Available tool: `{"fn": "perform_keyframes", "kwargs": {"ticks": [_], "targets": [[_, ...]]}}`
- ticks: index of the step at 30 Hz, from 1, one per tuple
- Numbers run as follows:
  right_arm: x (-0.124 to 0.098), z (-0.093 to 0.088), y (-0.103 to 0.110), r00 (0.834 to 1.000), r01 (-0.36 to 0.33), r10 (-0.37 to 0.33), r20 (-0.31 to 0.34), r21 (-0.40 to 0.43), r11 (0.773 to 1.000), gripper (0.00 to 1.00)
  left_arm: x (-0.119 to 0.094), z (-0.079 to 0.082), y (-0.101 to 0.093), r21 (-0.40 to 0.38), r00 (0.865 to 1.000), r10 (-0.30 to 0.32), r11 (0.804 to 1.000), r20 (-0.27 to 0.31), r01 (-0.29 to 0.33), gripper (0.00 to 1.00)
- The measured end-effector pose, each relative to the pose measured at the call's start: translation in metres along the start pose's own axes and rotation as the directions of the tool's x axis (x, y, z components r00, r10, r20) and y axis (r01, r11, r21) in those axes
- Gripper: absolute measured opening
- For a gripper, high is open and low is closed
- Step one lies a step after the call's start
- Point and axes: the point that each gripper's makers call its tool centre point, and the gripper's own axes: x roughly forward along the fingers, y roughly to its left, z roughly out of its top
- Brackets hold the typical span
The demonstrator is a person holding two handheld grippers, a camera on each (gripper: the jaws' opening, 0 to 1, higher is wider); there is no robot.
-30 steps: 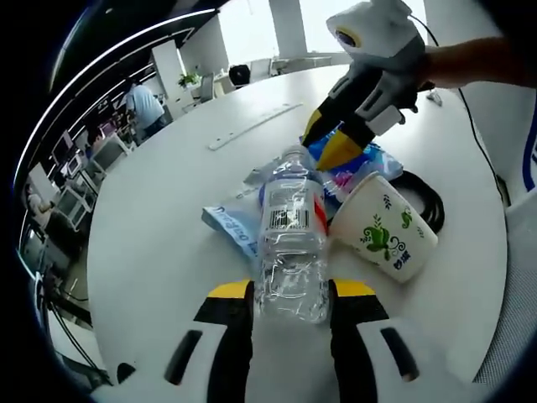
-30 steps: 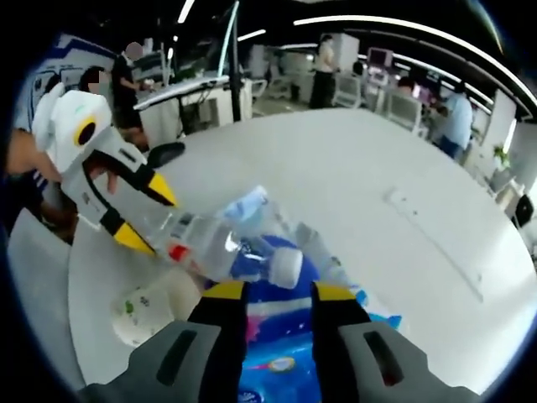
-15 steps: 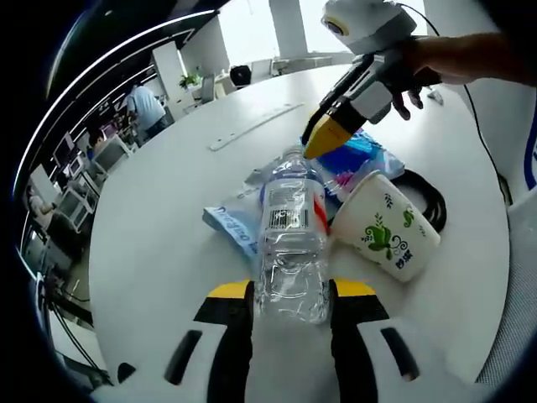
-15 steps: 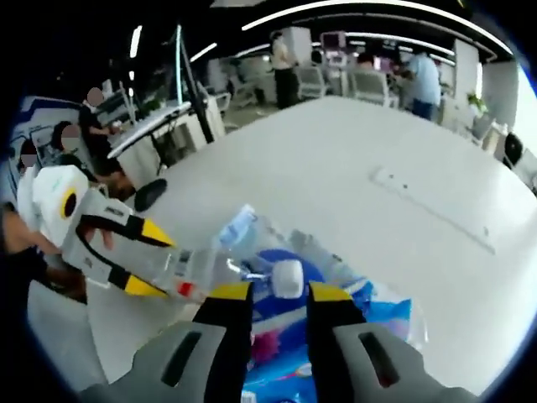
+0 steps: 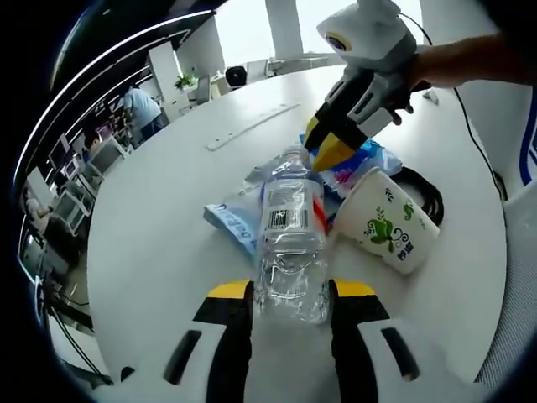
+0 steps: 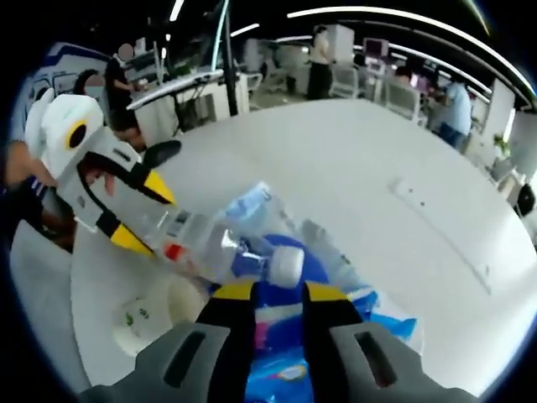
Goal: Arrange the tabletop items into an orderly group along one side of the table until the central work area is clear of visible clutter.
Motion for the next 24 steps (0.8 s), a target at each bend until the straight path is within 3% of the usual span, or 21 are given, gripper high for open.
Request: {"fn": "perform_keyframes", "kwargs": {"ticks": [3,6,8,11,17,24], "targets": [[0.001,0.002,0.001,1.000,-0.001,0.001,0.004,-0.001,1.000,0.17,-0.001,0.000,0.002,0.015,1.000,0.013,1.000,-0.007,-0.012,0.34],[0.002,0.003,0.002,1.000,-0.003,0.003,0.007,0.004,1.000,0.18,-0.003,0.008,0.003,0.089,0.999,0.045,0.995,0.016,-0.046,0.35],[0.002,0.005,0.003,1.000,-0.004,0.004,0.012,0.007,1.000,0.19,-0.005,0.019,0.004,0.077,0.996,0.069,0.994,0.048,-0.072,0.37],[0.003,0.007,0.005,1.000,-0.009,0.008,0.018,0.005,1.000,0.19,-0.002,0.027,0.001,0.065,0.997,0.051,0.996,0.057,-0.054,0.36],[0.001,0.008,0.005,1.000,-0.011,0.010,0.027,0.018,1.000,0.20,0.014,0.023,-0.001,0.076,1.000,0.028,0.997,0.001,-0.028,0.40],[-0.001,0.009,0.004,0.999,-0.009,0.008,0.036,0.023,1.000,0.21,0.019,0.020,0.000,0.085,1.000,0.020,0.996,-0.023,-0.018,0.36]]}}
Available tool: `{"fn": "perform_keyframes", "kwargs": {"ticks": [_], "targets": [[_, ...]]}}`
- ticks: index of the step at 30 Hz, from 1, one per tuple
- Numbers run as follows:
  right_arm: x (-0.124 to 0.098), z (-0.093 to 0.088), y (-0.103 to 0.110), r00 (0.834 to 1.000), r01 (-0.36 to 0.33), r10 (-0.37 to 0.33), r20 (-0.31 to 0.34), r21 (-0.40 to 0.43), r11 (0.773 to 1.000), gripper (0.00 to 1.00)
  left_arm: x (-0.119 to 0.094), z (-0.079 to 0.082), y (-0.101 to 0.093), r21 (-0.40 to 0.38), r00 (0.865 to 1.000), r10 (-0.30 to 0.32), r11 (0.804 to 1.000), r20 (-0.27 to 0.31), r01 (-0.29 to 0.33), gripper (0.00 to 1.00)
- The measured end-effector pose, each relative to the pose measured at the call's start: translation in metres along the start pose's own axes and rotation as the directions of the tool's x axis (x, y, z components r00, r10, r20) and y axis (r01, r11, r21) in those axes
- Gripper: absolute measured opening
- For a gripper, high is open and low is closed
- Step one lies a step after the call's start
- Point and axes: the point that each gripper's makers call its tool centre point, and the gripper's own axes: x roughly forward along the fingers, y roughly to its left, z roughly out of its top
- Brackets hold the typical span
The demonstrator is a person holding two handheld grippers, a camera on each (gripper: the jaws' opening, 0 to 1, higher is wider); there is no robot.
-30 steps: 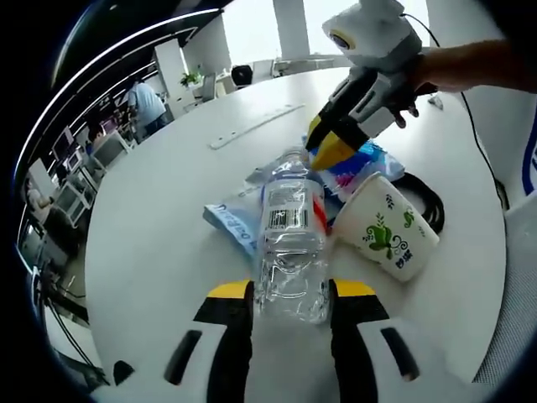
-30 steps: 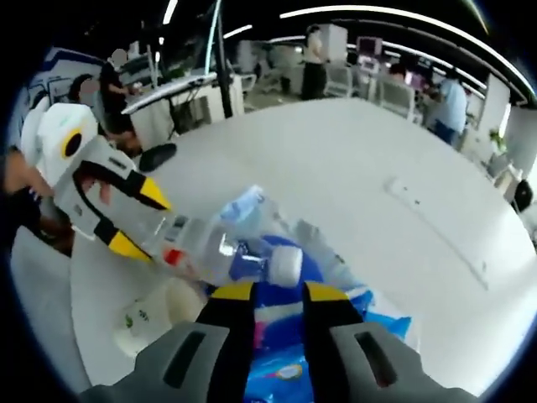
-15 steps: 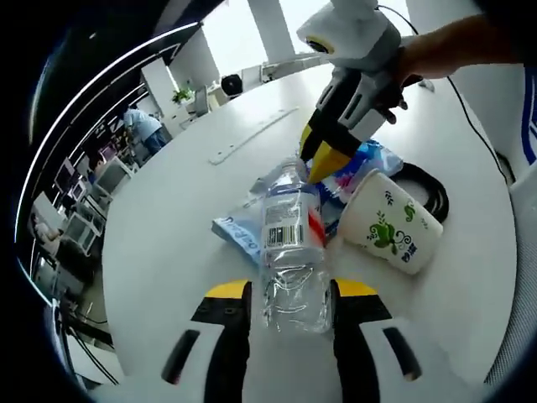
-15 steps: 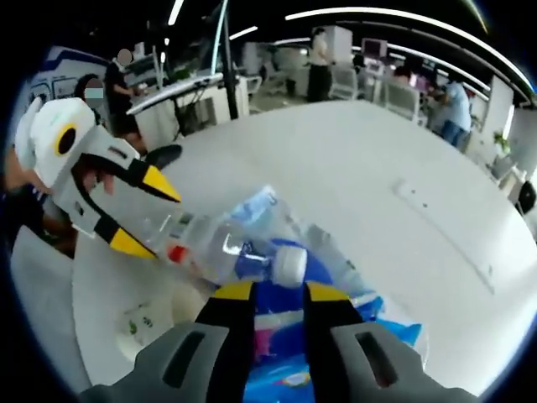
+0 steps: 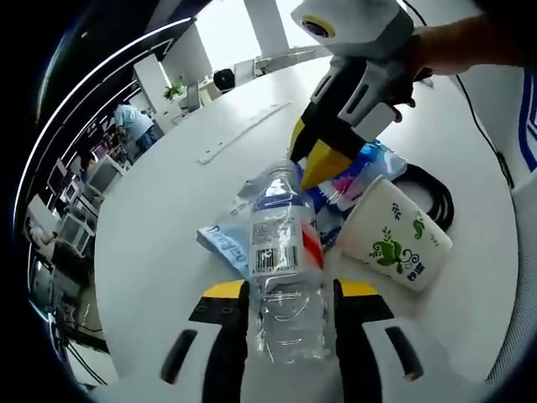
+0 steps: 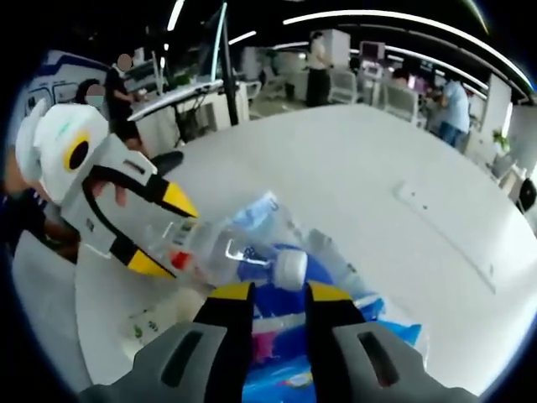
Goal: Arrange the tabletop items into an orderly group along one side of the table until the central work area is clear of visible clutter.
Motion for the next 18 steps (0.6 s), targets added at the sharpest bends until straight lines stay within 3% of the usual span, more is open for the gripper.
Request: {"fn": "perform_keyframes", "kwargs": {"ticks": [10,11,18], "targets": [[0.0007,-0.0007,0.0009,1.000,-0.008,0.008,-0.003,0.001,1.000,0.21,-0.0011,-0.0007,0.0015,-0.058,1.000,-0.004,0.998,0.016,0.005,0.31],[0.0009,-0.0011,0.0006,1.000,-0.007,0.007,-0.004,-0.001,1.000,0.22,-0.0015,-0.0008,0.0017,-0.093,1.000,-0.005,0.996,0.023,0.007,0.31],[-0.0006,-0.0005,0.0001,1.000,-0.010,0.010,0.002,0.007,1.000,0.22,-0.0039,-0.0007,0.0028,-0.121,0.997,0.020,0.993,0.072,-0.011,0.30]]}}
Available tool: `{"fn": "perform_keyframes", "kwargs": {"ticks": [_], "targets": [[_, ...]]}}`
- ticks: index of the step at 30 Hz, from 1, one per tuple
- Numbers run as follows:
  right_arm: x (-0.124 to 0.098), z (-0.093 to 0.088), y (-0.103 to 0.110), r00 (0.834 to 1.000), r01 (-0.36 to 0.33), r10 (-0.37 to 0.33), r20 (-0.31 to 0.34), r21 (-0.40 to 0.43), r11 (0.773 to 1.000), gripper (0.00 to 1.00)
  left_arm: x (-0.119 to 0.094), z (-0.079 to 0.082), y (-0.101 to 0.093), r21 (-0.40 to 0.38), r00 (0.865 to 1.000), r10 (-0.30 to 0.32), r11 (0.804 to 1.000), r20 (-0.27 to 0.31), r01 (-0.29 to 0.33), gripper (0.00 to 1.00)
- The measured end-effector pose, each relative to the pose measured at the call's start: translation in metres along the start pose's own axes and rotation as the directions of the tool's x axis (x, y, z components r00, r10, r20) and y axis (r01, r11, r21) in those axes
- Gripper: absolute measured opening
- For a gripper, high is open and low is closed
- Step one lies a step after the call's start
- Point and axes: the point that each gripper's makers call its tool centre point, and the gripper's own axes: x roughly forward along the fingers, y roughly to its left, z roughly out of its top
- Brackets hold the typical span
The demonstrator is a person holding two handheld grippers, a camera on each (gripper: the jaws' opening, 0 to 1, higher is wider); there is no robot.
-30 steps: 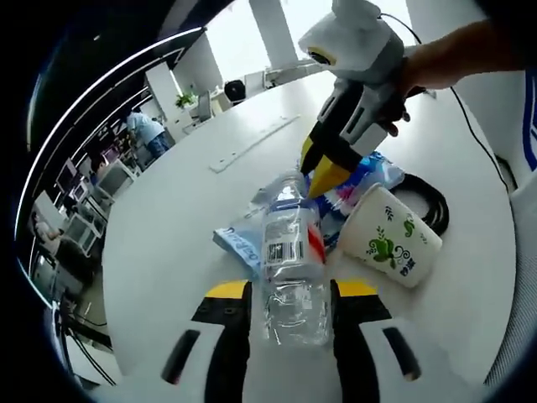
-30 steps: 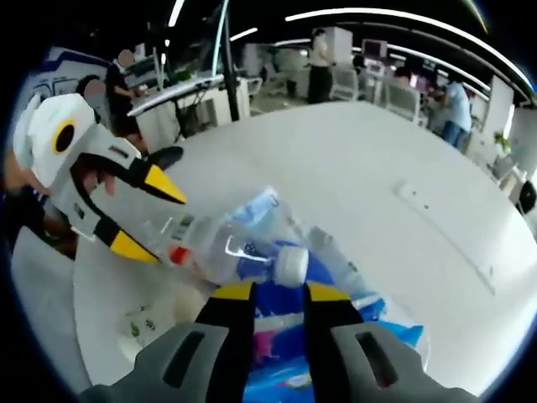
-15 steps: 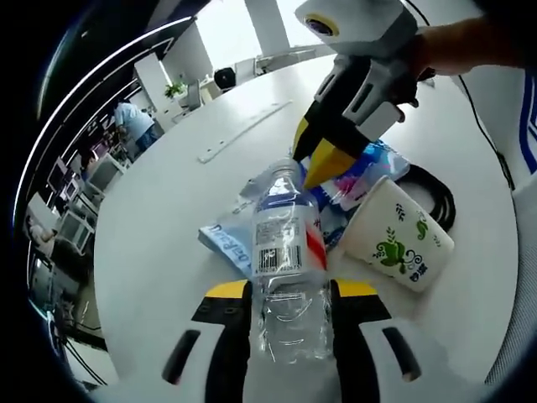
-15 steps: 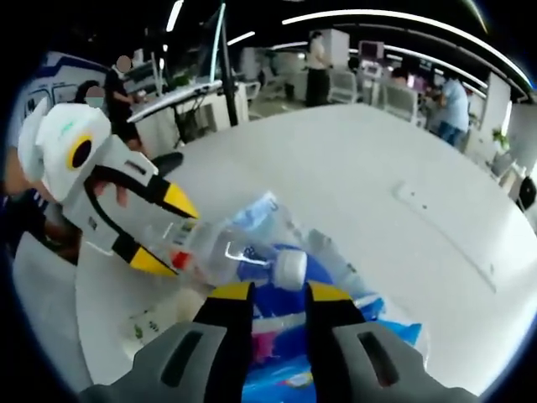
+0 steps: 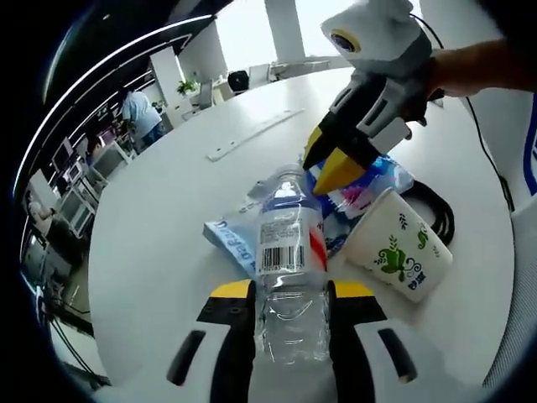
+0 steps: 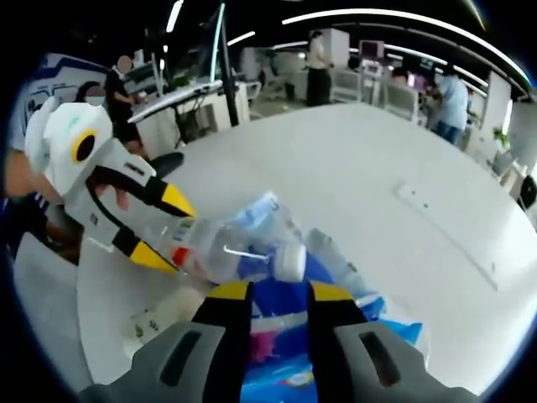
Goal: Arrange the tabletop items into an orderly group along one side of the table until the central work area is clear of visible clutter.
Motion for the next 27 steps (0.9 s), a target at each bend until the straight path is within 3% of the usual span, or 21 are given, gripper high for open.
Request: {"fn": "perform_keyframes", "kwargs": {"ticks": [11,27], "targets": [[-0.0044,0.0037,0.0029,0.999,-0.027,0.024,0.037,0.090,0.996,0.24,-0.0022,0.0018,0.0018,-0.073,0.996,0.021,0.997,0.083,-0.015,0.30],[0.0007,0.0069,0.0069,0.999,-0.037,0.033,0.027,0.124,0.992,0.27,0.0040,0.0061,-0.0011,-0.040,1.000,-0.008,0.999,0.026,0.009,0.39]]}}
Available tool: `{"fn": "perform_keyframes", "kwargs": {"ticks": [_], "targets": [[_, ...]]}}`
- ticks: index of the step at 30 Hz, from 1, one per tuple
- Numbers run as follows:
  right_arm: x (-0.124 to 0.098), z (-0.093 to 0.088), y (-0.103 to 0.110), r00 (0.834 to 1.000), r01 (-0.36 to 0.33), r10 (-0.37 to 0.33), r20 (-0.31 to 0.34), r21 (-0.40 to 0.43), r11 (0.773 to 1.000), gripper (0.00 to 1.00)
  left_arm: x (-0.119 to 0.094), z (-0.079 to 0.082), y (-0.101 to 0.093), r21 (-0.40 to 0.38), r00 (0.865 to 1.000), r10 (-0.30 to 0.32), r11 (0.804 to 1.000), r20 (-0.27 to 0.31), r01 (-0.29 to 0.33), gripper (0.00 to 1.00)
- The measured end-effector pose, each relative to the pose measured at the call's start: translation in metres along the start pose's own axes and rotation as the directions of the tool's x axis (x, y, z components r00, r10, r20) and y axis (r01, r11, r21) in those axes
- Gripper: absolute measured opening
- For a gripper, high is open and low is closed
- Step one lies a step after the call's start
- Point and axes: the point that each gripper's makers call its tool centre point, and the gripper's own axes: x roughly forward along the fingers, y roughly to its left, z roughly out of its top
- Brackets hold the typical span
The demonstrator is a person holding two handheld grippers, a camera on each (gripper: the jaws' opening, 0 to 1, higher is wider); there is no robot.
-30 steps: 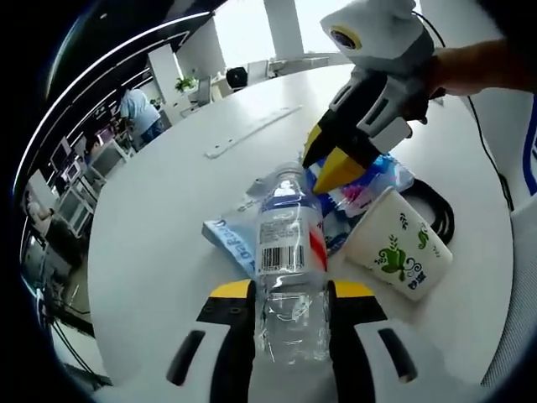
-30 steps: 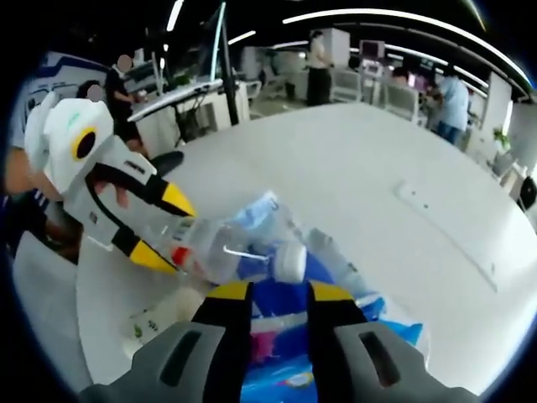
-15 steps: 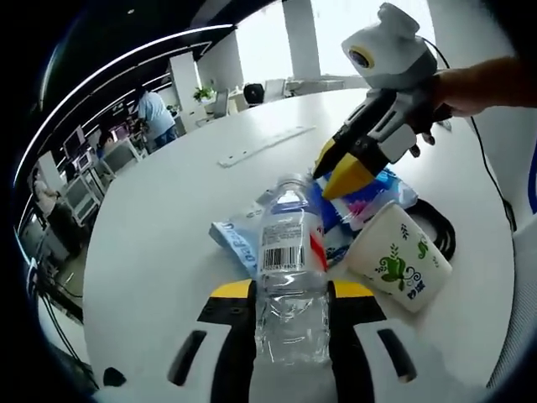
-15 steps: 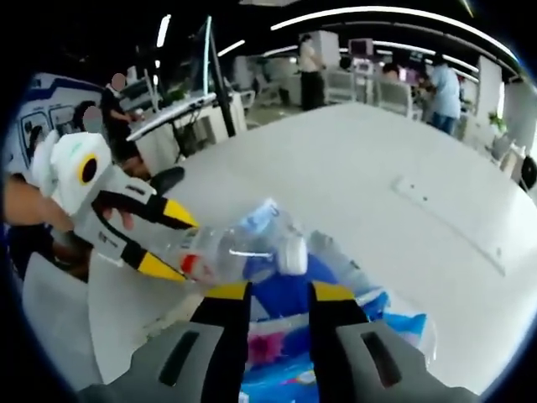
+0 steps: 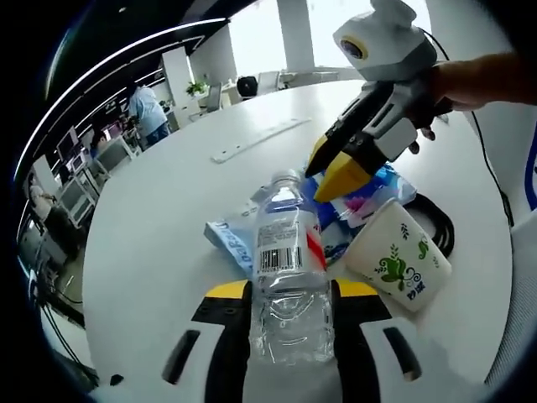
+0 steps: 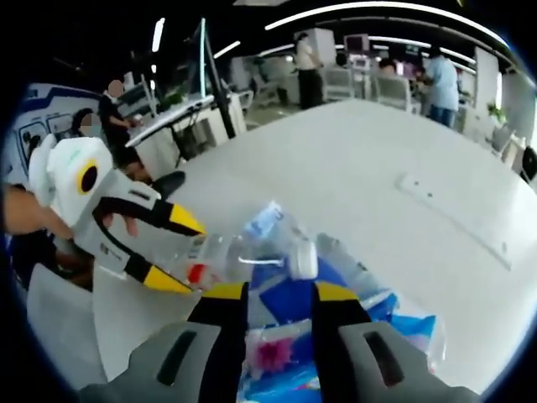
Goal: Arrange the tabletop items into an orderly group along one side of the table until the central work area is clear of visible clutter.
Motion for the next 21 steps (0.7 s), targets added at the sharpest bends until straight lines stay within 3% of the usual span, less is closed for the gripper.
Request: {"fn": "perform_keyframes", "kwargs": {"ticks": [6,21], "targets": [[0.002,0.000,-0.001,1.000,0.000,0.000,-0.002,0.012,1.000,0.27,0.007,0.005,0.001,-0.015,1.000,-0.014,1.000,-0.013,0.014,0.41],[0.002,0.000,0.000,1.000,-0.004,0.004,0.006,0.032,0.999,0.26,0.017,-0.001,-0.001,-0.048,0.997,-0.035,0.998,-0.075,0.031,0.39]]}}
